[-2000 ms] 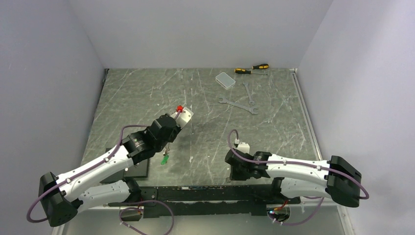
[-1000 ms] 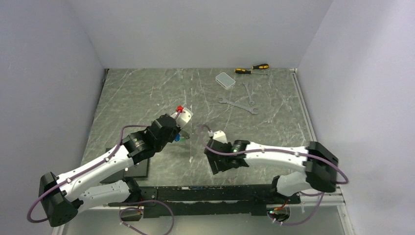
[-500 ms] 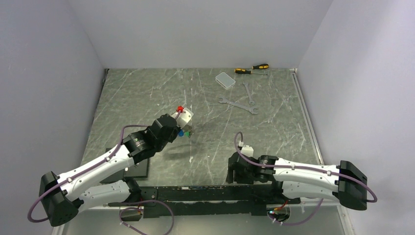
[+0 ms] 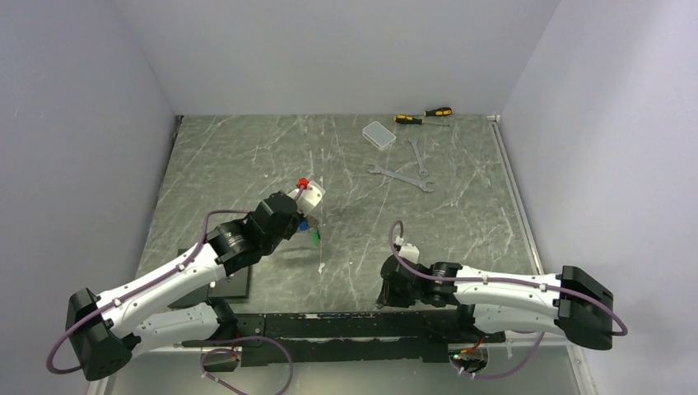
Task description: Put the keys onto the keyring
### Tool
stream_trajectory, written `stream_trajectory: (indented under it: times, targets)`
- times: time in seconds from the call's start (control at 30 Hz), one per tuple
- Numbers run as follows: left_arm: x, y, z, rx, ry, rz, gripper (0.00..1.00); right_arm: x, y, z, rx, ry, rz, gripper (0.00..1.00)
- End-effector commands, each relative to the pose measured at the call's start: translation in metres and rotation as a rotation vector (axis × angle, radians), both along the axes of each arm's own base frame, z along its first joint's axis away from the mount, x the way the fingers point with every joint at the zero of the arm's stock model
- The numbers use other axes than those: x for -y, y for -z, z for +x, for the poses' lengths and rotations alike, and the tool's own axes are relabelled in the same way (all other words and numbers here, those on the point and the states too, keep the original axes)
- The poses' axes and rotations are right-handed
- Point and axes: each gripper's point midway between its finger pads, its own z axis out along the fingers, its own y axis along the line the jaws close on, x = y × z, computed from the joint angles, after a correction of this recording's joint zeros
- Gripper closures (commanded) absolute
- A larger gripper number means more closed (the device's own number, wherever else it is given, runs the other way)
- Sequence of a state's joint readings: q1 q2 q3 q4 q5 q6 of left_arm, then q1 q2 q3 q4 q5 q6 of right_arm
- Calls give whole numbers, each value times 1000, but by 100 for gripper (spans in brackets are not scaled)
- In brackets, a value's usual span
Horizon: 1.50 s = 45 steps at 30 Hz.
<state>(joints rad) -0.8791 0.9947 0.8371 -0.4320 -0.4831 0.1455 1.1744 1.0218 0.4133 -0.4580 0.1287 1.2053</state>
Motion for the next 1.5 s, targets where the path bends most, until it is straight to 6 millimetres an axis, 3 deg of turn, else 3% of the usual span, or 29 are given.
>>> stream_trajectory:
  times: [0.0, 0.1, 0.37, 0.67, 0.87, 1.07, 1.27, 1.47]
  targets:
    - [3, -10, 6, 35, -3, -19, 100, -13, -16, 10, 76, -28, 64, 78]
    - [3, -9, 6, 31, 0, -17, 100, -25, -25, 14, 102, -71, 84, 86]
    - [3, -8, 5, 30, 2, -15, 100, -37, -27, 17, 129, -139, 77, 87]
    - [6, -5, 4, 15, 18, -15, 100, -26, -16, 21, 136, -157, -26, 85]
    - [13, 0, -3, -37, 42, -43, 100, -27, -24, 26, 185, -198, -25, 100]
    - [33, 23, -31, -266, -6, -229, 100, -33, -64, 42, 359, -341, -23, 100]
    - [57, 74, -50, -424, -69, -419, 100, -36, -93, 52, 500, -462, -29, 100]
    - [68, 96, -57, -487, -78, -436, 90, -38, -113, 46, 565, -533, 36, 100]
